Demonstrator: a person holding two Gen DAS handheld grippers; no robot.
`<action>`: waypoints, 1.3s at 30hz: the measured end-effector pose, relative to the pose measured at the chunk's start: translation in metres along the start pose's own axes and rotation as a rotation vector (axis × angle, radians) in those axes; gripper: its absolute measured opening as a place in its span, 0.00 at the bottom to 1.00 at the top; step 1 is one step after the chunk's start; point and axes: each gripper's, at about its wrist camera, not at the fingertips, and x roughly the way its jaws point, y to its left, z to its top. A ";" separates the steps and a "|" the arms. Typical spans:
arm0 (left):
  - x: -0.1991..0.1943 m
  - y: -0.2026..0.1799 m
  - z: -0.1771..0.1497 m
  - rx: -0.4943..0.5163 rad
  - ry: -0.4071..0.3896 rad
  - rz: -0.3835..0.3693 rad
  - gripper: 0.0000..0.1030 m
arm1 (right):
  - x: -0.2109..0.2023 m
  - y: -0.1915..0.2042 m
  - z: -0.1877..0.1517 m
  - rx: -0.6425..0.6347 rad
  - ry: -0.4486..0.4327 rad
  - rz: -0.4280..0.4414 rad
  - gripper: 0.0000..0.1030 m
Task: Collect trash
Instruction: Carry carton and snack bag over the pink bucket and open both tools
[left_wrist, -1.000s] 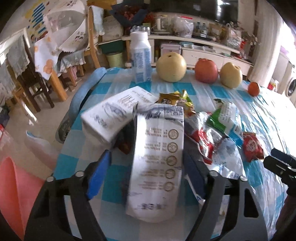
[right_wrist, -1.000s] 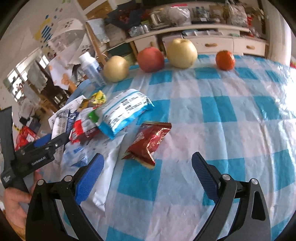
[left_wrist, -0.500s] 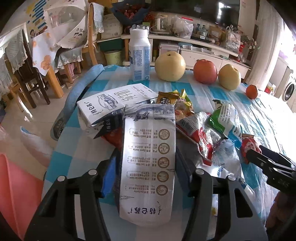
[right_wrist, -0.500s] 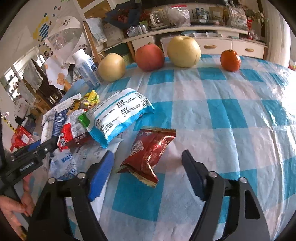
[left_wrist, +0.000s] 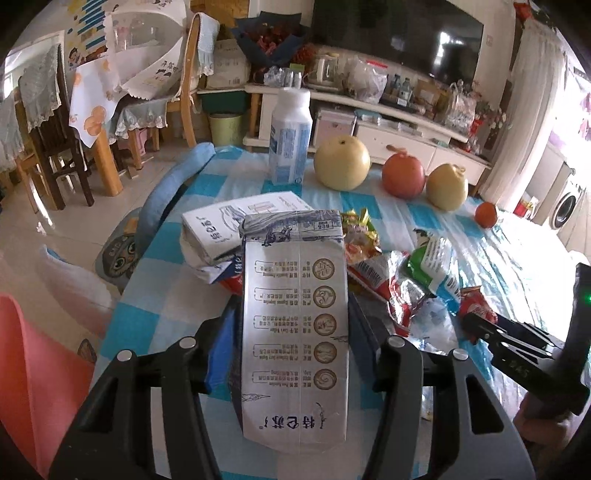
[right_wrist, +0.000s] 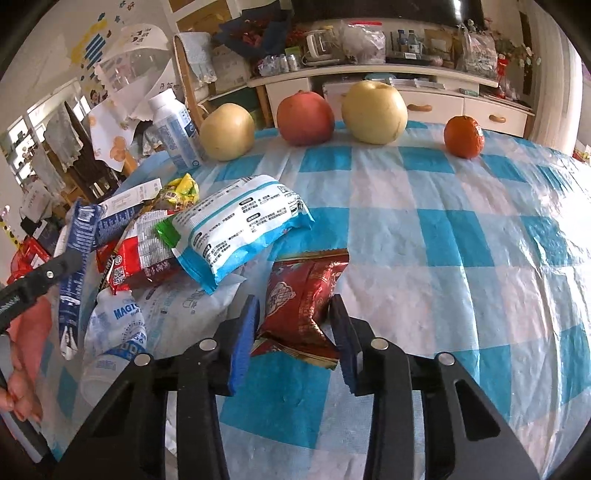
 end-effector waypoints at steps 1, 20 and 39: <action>-0.002 0.002 0.000 -0.004 -0.004 -0.004 0.55 | -0.001 -0.001 0.000 0.003 -0.006 -0.004 0.38; -0.054 0.056 0.001 -0.062 -0.124 0.029 0.55 | -0.063 0.020 0.013 0.006 -0.190 0.035 0.36; -0.113 0.159 -0.008 -0.236 -0.212 0.228 0.55 | -0.101 0.185 0.000 -0.139 -0.163 0.399 0.36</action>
